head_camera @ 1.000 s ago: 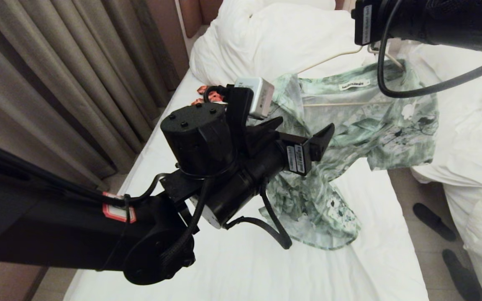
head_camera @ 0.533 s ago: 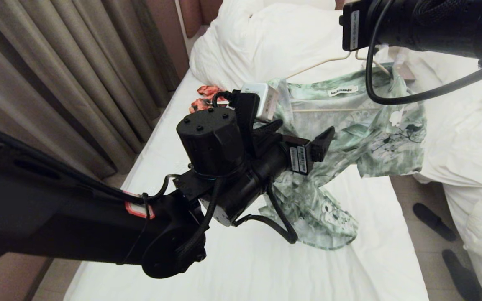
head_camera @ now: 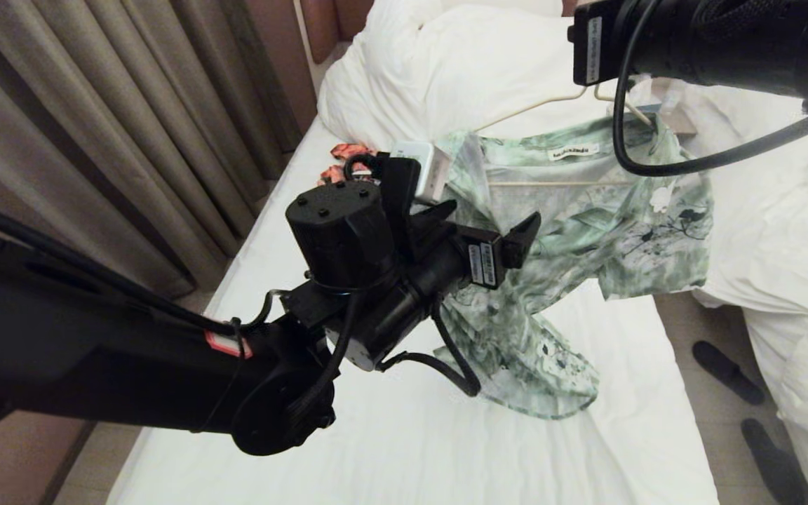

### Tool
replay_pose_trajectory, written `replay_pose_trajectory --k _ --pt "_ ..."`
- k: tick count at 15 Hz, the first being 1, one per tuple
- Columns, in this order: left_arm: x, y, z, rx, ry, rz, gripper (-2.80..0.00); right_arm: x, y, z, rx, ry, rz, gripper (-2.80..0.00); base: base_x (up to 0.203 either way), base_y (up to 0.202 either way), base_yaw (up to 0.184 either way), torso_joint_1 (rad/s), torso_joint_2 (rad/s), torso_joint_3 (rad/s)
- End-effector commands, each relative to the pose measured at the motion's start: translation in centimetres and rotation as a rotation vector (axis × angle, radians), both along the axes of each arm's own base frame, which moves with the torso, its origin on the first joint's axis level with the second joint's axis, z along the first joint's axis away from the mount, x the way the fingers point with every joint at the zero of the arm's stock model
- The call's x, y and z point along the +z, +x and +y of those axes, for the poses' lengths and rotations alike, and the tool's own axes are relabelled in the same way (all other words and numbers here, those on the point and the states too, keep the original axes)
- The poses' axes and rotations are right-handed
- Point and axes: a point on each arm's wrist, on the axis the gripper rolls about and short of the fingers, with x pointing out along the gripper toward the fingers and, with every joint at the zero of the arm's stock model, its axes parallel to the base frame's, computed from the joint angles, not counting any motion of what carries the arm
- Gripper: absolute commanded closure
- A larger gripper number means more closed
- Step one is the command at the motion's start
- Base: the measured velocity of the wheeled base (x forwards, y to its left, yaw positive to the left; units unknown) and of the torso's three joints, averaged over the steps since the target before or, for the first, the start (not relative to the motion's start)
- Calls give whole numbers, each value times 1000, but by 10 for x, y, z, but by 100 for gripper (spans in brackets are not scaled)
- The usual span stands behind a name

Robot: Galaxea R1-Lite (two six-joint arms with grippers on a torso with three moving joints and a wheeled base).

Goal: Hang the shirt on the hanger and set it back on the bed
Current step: Take the clothes hanger out of the clothes

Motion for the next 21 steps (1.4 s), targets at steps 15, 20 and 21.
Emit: replay_pose_trajectory --k 15,20,21 --pt "24 8 18 30 -79 -75 -280 -8 -3 12 34 -15 24 0 0 0 0 0 0 0" --pt "24 9 18 32 -77 -74 -280 -9 -6 16 49 -17 29 0 0 0 0 0 0 0" --pt "24 10 18 34 -79 -75 -280 -9 -7 17 53 -17 29 0 0 0 0 0 0 0"
